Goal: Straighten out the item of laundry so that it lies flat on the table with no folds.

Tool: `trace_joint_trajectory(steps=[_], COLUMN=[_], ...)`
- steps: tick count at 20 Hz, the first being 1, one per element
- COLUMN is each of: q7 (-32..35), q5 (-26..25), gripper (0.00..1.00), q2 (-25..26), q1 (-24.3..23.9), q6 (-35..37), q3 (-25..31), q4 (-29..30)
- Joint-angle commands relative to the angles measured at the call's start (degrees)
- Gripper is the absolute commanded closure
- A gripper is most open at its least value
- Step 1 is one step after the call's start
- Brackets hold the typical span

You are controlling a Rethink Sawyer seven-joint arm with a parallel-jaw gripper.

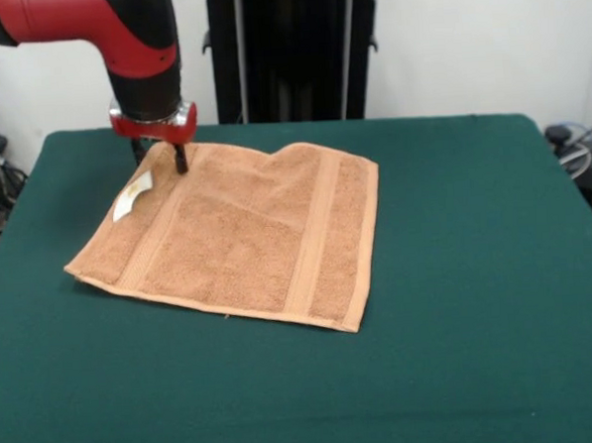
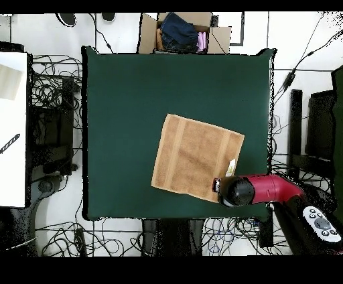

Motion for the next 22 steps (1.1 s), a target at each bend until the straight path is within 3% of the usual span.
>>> trace_joint_trajectory(steps=[1,8,22], q7=[-2.8,-2.1,-6.3], q5=[-3.0,-1.6,4.3], gripper=[0.0,0.0,0.0], q2=[0.7,0.3,-4.7], q1=[2.1,2.1,2.2], q6=[-6.2,-6.1,1.3], q3=[1.2,0.9,3.2], q4=[-0.9,-0.4,0.5])
